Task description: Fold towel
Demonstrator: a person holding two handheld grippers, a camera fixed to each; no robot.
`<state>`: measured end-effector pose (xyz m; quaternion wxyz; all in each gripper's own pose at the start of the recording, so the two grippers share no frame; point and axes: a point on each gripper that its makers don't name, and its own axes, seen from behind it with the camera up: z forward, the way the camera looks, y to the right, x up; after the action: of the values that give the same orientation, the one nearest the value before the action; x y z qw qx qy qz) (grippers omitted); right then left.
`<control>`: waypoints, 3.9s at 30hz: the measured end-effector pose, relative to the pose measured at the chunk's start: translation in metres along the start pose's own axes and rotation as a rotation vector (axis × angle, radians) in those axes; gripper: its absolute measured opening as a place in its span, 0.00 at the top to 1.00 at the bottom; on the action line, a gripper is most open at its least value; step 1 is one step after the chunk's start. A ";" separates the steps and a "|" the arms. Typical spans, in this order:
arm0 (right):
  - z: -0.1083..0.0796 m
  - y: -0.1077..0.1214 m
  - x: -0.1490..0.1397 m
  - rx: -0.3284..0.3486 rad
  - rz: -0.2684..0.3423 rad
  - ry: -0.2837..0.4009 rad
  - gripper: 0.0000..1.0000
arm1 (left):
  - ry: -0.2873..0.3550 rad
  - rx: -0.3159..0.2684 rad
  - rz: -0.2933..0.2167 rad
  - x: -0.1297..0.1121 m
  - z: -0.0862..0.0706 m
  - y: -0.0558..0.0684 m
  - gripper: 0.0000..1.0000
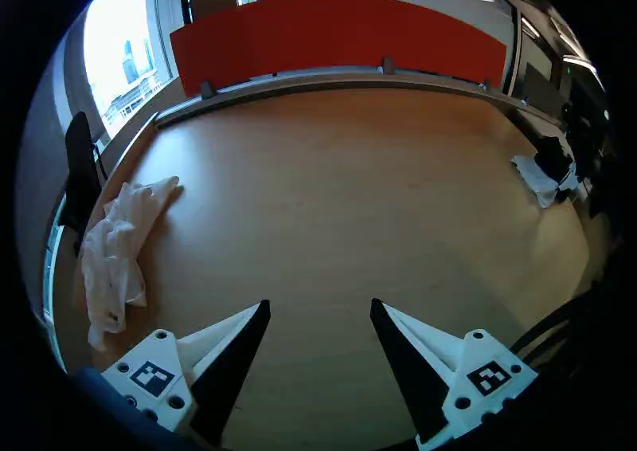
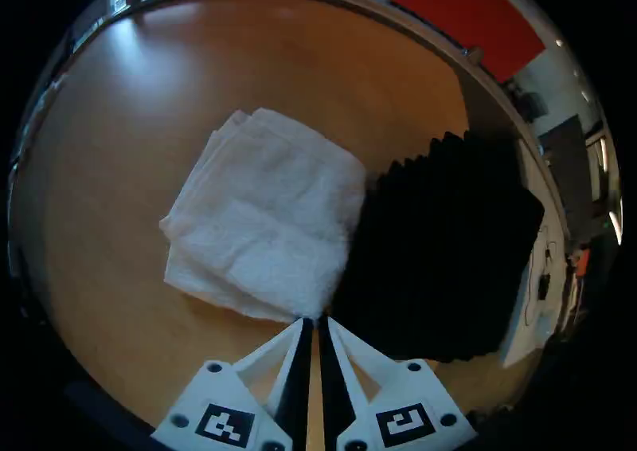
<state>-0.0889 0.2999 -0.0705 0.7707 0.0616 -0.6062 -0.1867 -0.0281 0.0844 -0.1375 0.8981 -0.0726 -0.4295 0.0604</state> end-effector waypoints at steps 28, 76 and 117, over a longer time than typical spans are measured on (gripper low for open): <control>-0.016 -0.020 0.010 0.050 -0.012 0.073 0.33 | 0.010 -0.018 0.012 0.007 0.004 0.003 0.06; 0.007 -0.116 0.068 0.168 -0.041 0.158 0.69 | 0.002 0.013 -0.020 -0.006 -0.004 -0.021 0.06; -0.051 -0.091 0.088 0.139 -0.001 0.236 0.95 | 0.040 -0.011 -0.011 0.007 -0.005 -0.015 0.07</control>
<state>-0.0421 0.1775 -0.0323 0.8305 0.1366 -0.5226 -0.1363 -0.0198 0.0704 -0.1326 0.9064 -0.0763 -0.4123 0.0514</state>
